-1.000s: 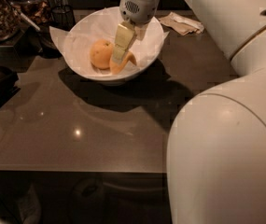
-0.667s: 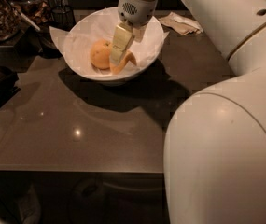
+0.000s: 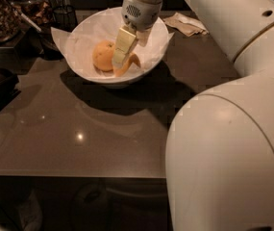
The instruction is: Pick orange from white bowl
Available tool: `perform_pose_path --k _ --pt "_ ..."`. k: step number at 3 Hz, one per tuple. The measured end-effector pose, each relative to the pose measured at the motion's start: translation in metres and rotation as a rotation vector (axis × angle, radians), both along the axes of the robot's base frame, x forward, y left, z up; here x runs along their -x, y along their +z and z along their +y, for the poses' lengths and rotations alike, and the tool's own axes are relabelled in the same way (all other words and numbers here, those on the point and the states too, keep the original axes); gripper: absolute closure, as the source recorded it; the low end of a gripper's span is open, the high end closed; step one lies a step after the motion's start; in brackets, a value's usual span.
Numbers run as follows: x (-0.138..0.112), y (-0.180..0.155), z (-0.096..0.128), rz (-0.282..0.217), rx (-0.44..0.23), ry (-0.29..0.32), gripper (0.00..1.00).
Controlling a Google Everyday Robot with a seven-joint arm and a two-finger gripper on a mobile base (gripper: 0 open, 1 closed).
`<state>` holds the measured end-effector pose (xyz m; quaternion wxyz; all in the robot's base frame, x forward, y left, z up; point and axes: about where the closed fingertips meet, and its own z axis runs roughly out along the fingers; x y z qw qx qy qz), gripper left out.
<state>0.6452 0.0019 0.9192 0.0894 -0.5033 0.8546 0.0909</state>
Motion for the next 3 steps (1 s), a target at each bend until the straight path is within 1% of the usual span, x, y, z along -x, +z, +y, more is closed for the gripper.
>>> perform_pose_path --k 2,3 --pt "-0.003 -0.011 0.006 0.025 -0.035 0.001 0.23" --pt "-0.004 -0.018 0.01 0.037 -0.044 0.009 0.21"
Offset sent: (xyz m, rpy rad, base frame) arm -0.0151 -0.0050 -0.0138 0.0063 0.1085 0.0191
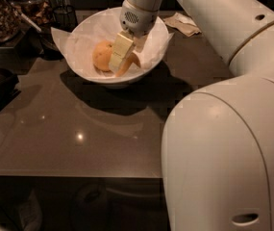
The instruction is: Pick orange from white bowl
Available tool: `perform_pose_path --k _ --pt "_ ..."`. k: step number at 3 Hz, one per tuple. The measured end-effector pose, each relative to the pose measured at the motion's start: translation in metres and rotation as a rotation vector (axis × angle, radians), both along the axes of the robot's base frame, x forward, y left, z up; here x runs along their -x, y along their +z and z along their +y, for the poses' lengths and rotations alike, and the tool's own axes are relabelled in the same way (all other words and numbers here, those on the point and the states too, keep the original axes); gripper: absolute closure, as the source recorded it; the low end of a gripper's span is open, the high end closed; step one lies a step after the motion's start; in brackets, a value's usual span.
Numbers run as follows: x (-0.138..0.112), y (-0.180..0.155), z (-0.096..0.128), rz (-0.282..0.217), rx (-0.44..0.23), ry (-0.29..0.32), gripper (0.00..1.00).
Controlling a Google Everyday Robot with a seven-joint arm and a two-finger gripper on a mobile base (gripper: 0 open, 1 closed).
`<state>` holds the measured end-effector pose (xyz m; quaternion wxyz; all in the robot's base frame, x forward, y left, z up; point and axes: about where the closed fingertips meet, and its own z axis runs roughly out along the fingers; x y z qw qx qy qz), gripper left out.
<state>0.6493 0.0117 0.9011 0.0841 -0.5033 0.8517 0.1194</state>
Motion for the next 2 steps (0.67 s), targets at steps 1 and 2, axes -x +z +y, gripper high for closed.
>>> perform_pose_path --k 1,2 --pt "-0.0029 -0.0064 -0.0016 0.001 -0.011 -0.001 0.19" --pt "-0.0051 -0.0124 -0.0028 0.003 -0.024 0.002 0.17"
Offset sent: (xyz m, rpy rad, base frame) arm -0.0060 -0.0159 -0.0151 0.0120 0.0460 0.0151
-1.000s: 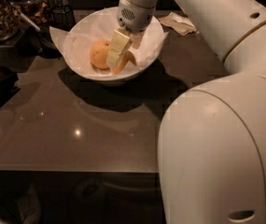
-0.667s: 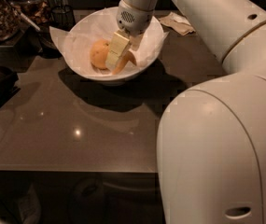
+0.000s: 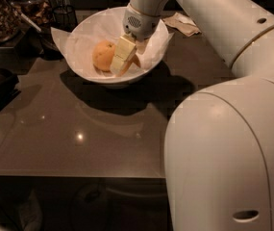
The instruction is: Pick orange from white bowl
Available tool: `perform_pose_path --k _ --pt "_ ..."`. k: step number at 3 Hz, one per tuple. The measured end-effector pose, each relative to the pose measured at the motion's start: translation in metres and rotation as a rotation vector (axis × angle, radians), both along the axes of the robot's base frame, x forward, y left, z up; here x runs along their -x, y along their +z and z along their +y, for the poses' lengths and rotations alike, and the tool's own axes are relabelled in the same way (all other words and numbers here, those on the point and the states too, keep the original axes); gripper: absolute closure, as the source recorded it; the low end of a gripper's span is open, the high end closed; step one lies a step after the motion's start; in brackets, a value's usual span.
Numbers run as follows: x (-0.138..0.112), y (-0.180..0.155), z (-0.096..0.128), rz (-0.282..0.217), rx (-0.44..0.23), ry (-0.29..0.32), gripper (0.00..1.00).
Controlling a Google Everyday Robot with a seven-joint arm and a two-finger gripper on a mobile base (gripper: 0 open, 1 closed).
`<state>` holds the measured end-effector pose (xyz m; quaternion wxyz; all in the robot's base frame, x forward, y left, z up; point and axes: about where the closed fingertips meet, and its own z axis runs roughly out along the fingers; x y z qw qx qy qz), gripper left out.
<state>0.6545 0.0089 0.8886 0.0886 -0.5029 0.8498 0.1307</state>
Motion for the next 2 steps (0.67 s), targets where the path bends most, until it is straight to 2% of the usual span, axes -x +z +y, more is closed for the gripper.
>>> perform_pose_path --k 2 --pt "0.0017 -0.0137 0.0023 0.012 -0.016 0.033 0.17"
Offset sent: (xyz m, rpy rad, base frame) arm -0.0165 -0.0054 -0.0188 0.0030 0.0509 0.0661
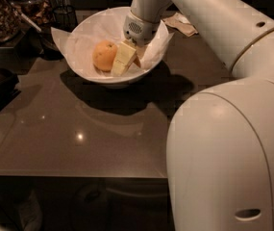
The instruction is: Pick orange from white bowl
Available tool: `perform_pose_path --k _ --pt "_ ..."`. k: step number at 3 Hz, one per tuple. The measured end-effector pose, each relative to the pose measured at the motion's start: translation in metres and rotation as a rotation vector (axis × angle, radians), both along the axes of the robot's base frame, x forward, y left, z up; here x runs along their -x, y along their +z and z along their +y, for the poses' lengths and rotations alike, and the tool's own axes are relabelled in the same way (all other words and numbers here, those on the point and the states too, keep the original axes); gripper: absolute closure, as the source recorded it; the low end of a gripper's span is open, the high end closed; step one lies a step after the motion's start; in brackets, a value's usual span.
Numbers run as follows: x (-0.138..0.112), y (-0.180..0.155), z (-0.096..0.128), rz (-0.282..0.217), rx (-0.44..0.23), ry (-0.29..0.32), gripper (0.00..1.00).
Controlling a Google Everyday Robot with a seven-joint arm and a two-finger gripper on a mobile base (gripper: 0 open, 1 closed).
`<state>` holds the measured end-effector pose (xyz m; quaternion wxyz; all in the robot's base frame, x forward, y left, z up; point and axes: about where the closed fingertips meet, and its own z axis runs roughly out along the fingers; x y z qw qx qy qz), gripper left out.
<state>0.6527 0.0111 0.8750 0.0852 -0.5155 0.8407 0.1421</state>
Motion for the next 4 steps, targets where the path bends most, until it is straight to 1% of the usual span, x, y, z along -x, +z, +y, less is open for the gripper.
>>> perform_pose_path --k 1,2,3,4 --pt "0.0043 0.0006 0.0009 -0.048 0.007 0.043 0.36" --pt "0.0087 0.0042 0.0 -0.091 0.005 0.071 0.59" --pt "0.0116 0.0091 -0.0028 -0.123 -0.012 0.089 0.82" --pt "0.0116 0.0093 -0.003 -0.125 -0.012 0.09 1.0"
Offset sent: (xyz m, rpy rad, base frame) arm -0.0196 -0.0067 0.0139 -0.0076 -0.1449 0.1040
